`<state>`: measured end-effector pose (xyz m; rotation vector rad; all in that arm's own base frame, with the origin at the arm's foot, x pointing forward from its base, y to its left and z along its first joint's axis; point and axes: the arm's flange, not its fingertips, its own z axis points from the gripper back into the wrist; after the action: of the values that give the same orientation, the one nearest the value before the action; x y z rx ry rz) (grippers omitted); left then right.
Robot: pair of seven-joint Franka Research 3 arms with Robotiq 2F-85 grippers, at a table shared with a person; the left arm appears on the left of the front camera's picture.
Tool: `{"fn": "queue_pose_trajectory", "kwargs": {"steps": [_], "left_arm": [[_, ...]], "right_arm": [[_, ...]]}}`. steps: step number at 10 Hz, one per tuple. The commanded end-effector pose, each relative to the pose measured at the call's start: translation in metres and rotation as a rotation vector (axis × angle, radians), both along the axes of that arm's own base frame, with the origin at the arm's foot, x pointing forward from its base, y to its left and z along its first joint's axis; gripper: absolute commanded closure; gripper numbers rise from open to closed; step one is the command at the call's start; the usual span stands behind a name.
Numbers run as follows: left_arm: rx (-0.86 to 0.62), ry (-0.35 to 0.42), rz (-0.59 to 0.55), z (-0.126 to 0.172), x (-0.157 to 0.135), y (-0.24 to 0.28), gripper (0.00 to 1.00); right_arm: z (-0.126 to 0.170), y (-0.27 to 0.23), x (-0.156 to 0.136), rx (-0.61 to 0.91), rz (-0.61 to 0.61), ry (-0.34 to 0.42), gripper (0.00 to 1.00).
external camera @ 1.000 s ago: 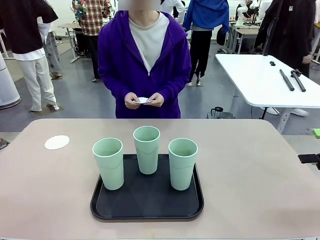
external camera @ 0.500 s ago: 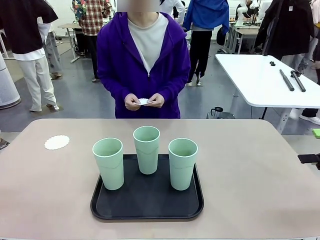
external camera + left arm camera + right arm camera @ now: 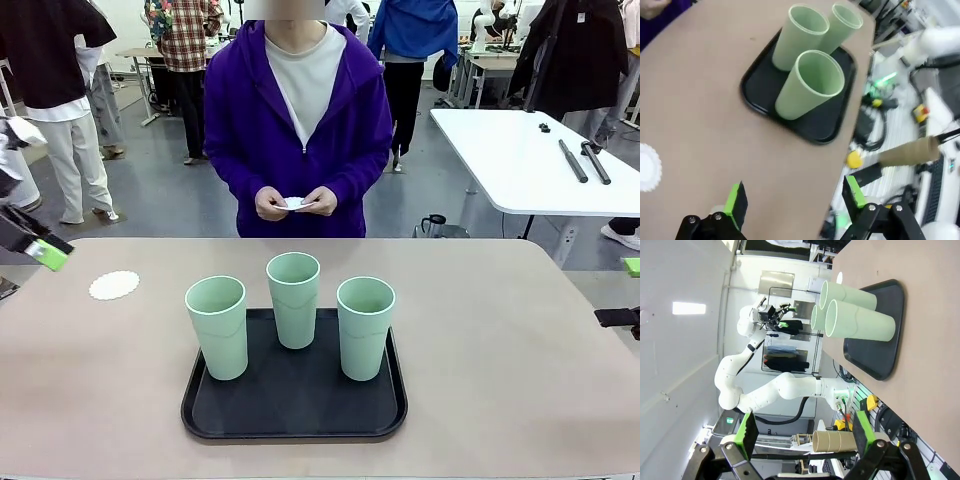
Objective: Place coasters on the table and set cups on them.
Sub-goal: Pick up one Reusable plastic cup and place it on a coaster set by the human.
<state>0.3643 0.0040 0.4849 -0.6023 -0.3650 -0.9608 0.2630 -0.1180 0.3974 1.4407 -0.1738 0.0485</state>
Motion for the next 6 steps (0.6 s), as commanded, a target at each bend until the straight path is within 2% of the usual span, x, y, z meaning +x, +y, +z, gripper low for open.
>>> {"fn": "queue_pose_trajectory", "kwargs": {"steps": [1, 3, 4, 5, 6], "left_arm": [[0.108, -0.130, -0.033, -0.014, 0.013, -0.025, 0.00], [0.230, -0.165, -0.071, -0.037, 0.013, -0.052, 0.00], [0.292, -0.159, -0.096, -0.038, 0.023, -0.063, 0.00], [0.308, -0.148, -0.097, -0.042, 0.029, -0.068, 0.00], [0.223, -0.170, -0.098, -0.030, 0.017, -0.058, 0.00]], "right_arm": [[0.001, -0.001, 0.001, 0.011, -0.006, 0.001, 0.00], [0.001, -0.001, 0.001, 0.011, -0.006, 0.001, 0.00], [0.001, -0.001, 0.001, 0.011, -0.006, 0.001, 0.00], [0.001, -0.001, 0.001, 0.011, -0.006, 0.001, 0.00], [0.001, -0.001, 0.001, 0.011, -0.006, 0.001, 0.00]]}}
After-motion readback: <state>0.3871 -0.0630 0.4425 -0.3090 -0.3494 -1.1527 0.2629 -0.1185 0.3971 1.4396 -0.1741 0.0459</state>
